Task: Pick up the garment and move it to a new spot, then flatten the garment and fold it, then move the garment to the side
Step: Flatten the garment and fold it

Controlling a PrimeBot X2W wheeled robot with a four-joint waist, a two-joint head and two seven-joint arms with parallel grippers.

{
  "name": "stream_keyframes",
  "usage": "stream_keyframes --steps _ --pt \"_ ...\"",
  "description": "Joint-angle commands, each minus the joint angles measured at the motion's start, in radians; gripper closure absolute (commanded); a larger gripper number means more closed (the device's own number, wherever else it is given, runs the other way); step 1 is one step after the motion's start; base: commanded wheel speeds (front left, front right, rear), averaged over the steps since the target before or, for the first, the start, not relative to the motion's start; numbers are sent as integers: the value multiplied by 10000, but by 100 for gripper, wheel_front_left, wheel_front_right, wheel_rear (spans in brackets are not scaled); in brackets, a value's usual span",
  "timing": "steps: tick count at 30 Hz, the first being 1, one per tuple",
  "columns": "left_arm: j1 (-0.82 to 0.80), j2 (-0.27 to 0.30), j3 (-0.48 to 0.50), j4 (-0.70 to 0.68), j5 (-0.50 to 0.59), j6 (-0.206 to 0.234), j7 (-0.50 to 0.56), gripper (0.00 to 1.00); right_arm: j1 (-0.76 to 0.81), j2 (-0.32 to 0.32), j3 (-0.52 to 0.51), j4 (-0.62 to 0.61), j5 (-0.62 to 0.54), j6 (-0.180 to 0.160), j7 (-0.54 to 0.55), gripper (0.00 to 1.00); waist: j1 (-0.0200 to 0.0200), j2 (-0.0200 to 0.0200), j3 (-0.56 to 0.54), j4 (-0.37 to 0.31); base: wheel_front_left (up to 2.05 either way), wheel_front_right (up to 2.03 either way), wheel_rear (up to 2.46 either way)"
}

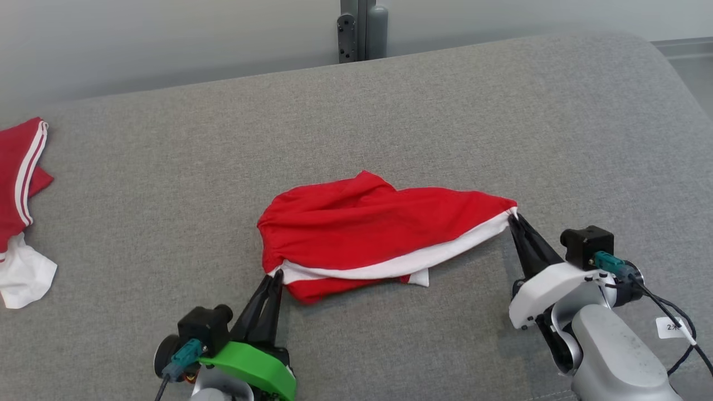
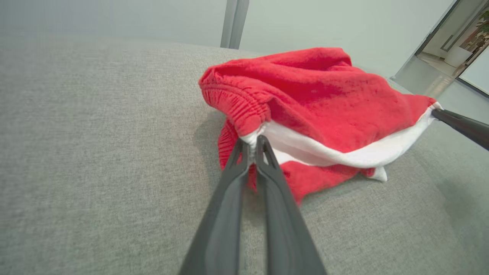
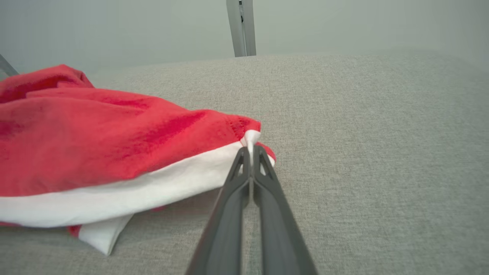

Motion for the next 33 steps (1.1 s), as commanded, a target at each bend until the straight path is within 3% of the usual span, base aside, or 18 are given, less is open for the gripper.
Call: stream_keyframes --steps 1,14,18,20,26,29,33 --pt "28 89 77 -232 64 -30 -34 100 161 -30 -36 -220 123 -17 -6 100 0 0 -61 -18 0 0 0" --pt "626 344 665 -3926 -939 -28 -24 100 1003 -773 -457 -4375 1356 -17 10 100 0 0 -1024 -267 0 0 0" --pt "732 596 686 -5236 -1045 -27 27 100 1433 -981 -778 -5973 1594 -17 327 100 0 0 -1333 -402 0 0 0" --pt "675 777 726 -6302 -1067 -12 225 100 1743 -1067 -1157 -7349 1545 -15 664 100 0 0 -1479 -503 0 0 0" --pt "257 1140 841 -8157 -1067 129 985 100 2217 -862 -1925 -9946 1318 -15 1442 100 0 0 -1510 -670 0 0 0" --pt "-40 1369 933 -8608 -1087 158 1432 100 2322 -797 -2179 -10749 1135 -15 1879 100 0 0 -1423 -727 0 0 0" --pt "-458 1568 1086 -8532 -1178 189 1815 100 2135 -691 -2307 -10891 791 -14 2279 100 0 0 -1116 -793 0 0 0"
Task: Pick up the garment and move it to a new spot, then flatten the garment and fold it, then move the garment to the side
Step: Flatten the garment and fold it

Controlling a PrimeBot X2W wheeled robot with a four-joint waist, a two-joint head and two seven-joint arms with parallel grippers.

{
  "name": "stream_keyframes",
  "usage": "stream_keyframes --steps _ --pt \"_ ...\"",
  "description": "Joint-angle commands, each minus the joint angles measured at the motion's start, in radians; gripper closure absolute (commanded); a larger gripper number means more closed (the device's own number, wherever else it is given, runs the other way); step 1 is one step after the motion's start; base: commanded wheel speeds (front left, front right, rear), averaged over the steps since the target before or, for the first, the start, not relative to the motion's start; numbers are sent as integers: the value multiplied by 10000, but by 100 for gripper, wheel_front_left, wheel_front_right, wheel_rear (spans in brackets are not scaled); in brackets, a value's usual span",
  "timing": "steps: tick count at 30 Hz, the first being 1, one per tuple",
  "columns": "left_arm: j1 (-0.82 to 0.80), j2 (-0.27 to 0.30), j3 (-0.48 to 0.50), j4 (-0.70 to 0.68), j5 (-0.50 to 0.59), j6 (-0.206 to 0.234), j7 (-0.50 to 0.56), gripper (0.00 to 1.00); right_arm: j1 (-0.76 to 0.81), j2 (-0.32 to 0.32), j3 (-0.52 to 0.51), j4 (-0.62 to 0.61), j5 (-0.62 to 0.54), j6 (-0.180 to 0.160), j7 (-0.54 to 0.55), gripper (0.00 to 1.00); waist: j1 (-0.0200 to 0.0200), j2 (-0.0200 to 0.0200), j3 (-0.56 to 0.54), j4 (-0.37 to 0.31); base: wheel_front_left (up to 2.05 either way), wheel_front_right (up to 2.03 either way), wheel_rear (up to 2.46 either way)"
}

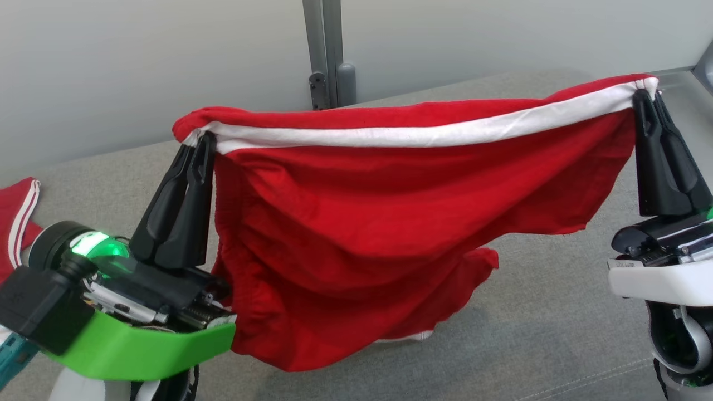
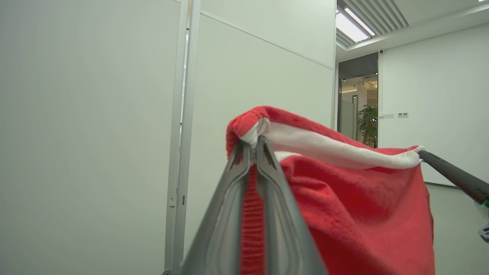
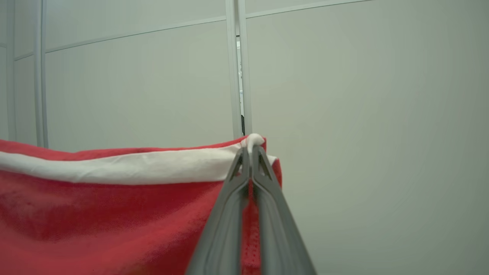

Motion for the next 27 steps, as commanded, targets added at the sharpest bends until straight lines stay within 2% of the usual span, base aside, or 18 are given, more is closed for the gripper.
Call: stream_keyframes --steps 1,5,10,14,16,20,23,27 --pt "-295 72 84 153 -151 33 116 100 -206 111 83 124 91 -10 89 100 0 -1 270 -48 0 0 0" --pt "-1045 281 233 1026 -403 -9 437 100 -981 111 494 1069 168 -10 246 100 0 -1 817 -109 0 0 0" --pt "-2890 678 95 2603 -558 -109 898 100 -3208 -178 1478 3052 300 -5 249 100 0 -1 1657 -237 0 0 0" --pt "-5295 911 -84 4115 -833 -152 1482 100 -5846 -255 1993 4908 321 -8 -53 100 0 -1 2306 -316 0 0 0" --pt "-6591 837 -76 4883 -905 -152 1504 100 -7154 -178 2073 5864 100 -8 -373 100 0 -1 2598 -347 0 0 0" --pt "-8727 746 -116 6283 -631 -158 1239 100 -9092 328 1761 7368 -130 -8 -1242 100 0 -1 3092 -403 0 0 0" --pt "-9628 789 -304 7419 -254 -162 876 100 -9746 754 1839 8208 -319 -7 -1760 100 0 -1 3426 -462 0 0 0" --pt "-9528 861 -527 8734 -255 -170 288 100 -9312 1060 2505 8913 -133 -10 -2094 100 0 -1 3808 -536 0 0 0"
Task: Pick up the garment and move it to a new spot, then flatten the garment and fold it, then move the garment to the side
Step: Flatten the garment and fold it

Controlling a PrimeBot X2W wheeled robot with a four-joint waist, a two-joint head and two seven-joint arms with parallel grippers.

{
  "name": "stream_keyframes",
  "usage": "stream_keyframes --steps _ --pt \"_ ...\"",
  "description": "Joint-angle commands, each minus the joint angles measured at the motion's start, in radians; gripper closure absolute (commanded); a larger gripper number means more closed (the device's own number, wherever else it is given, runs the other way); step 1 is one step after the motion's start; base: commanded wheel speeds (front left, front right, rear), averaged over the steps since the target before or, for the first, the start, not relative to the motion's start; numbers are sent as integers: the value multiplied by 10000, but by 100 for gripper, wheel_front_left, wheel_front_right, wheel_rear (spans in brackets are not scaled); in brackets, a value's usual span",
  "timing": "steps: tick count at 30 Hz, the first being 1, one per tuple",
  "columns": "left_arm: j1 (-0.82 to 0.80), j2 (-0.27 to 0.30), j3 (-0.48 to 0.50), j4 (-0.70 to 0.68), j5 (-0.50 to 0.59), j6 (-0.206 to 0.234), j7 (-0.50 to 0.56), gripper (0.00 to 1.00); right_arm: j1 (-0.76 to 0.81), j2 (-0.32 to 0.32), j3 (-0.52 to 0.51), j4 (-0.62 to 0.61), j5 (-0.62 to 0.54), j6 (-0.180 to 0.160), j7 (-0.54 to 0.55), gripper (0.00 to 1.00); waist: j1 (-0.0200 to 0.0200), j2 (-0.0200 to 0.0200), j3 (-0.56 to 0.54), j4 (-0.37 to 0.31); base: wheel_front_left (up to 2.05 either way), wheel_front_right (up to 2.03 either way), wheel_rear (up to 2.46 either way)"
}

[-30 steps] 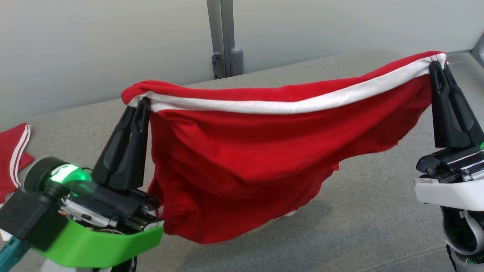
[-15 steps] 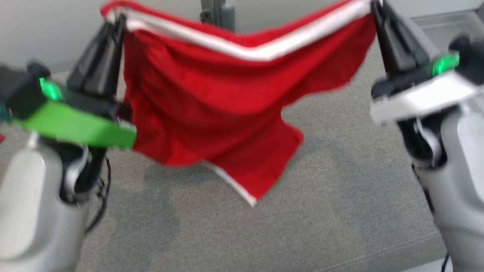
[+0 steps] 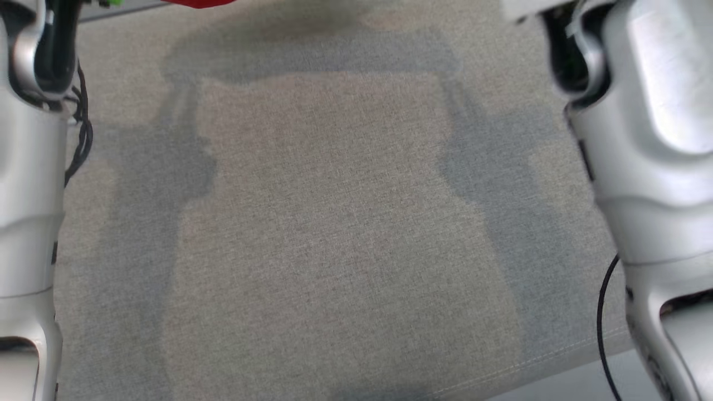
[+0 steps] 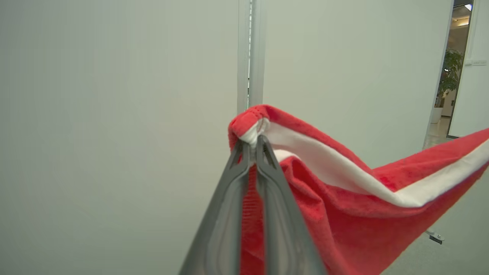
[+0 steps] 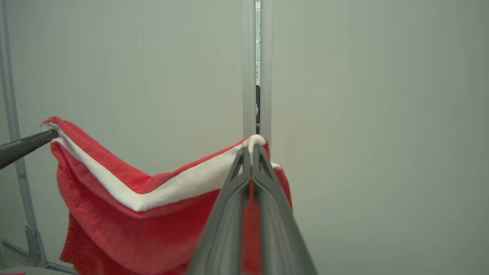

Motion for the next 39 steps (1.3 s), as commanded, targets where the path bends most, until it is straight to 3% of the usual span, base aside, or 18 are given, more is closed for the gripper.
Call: stream_keyframes --steps 1,8,14,19,23,31,39 --pt "346 134 -83 317 -61 -29 -223 100 447 -11 180 206 127 -8 -109 100 -1 0 487 -150 0 0 0" --pt "2193 323 -468 1127 -1098 -34 -1375 100 2415 -5 704 469 759 -8 -236 100 -1 0 659 -118 0 0 0" --pt "4184 746 -673 147 -2100 -30 -1947 100 4471 -168 302 -629 913 -8 -236 100 -1 0 364 138 0 0 0" --pt "6023 800 -464 -1008 -2256 7 -2132 100 6037 -230 -354 -1818 909 -15 -235 100 -1 0 21 377 0 0 0" --pt "7432 456 -44 -2012 -2239 247 -2213 100 7058 -160 -861 -2686 854 -16 -237 100 -1 0 -318 452 0 0 0" --pt "10144 -761 1161 -4116 -1659 465 -2208 100 8925 -219 -1316 -4070 702 -22 -238 100 -1 0 -1495 389 0 0 0" --pt "12086 -1339 1218 -5334 -936 388 -2210 100 10902 -209 -1648 -5509 444 -22 257 100 -1 0 -2606 359 0 0 0"
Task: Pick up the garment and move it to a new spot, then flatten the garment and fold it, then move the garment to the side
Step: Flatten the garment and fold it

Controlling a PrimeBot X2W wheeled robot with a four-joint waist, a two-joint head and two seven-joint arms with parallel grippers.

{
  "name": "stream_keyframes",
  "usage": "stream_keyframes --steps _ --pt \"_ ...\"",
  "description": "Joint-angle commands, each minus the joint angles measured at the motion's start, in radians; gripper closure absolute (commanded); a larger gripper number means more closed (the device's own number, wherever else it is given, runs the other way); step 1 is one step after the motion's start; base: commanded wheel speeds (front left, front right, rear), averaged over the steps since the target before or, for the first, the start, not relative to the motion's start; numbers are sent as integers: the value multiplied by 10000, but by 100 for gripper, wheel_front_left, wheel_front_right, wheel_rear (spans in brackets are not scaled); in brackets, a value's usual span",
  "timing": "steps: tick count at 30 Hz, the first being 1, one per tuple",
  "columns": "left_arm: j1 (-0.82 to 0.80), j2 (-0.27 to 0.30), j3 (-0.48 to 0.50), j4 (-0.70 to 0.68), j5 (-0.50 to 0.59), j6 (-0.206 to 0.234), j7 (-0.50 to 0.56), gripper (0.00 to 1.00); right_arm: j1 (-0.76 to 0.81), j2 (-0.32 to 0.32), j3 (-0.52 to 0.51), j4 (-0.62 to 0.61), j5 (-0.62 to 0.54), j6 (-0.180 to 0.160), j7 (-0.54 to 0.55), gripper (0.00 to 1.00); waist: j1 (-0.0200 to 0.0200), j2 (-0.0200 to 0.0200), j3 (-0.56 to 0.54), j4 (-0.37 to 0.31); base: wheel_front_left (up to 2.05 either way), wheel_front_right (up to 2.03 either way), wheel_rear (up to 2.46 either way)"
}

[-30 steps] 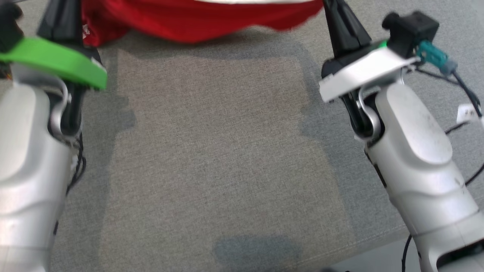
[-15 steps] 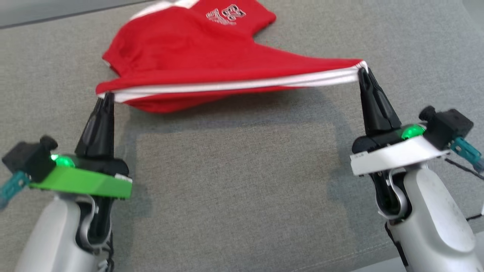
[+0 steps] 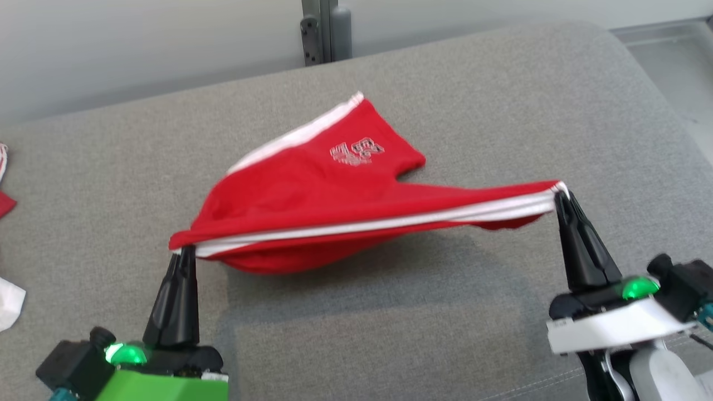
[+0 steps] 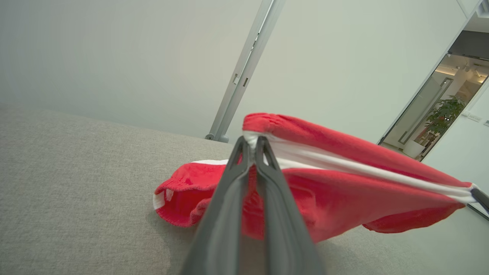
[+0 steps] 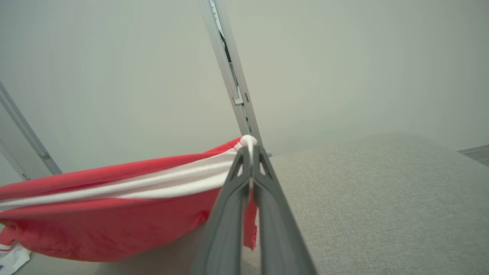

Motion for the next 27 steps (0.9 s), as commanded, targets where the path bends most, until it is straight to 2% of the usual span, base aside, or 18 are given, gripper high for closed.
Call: stream_keyframes --steps 1,8,11,14,17,19,27 --pt "352 -15 94 -196 87 -1 -61 100 448 0 -202 -294 -131 -38 130 100 0 0 -600 -12 0 0 0" --pt "1576 -58 21 -1112 353 116 -43 100 1925 179 -398 -1857 -509 -36 1022 100 0 0 -848 -45 0 0 0" --pt "2032 -109 -176 -1162 227 148 155 100 2275 229 -379 -1939 -353 -32 1331 100 0 0 -843 -35 0 0 0" --pt "2301 -76 -363 -862 171 133 365 100 2345 293 -422 -1558 -94 -30 1438 100 0 0 -803 41 0 0 0" --pt "2342 -478 -391 -413 -480 97 434 100 2100 243 -466 -948 25 -30 1404 100 0 0 -722 191 0 0 0" --pt "2193 -533 -388 -70 -733 117 552 100 1852 174 -410 -542 -28 -30 1363 100 0 0 -645 310 0 0 0" --pt "744 -898 -457 1616 -1285 212 673 100 186 -126 -175 1357 207 -32 1067 100 0 0 -159 1102 0 0 0"
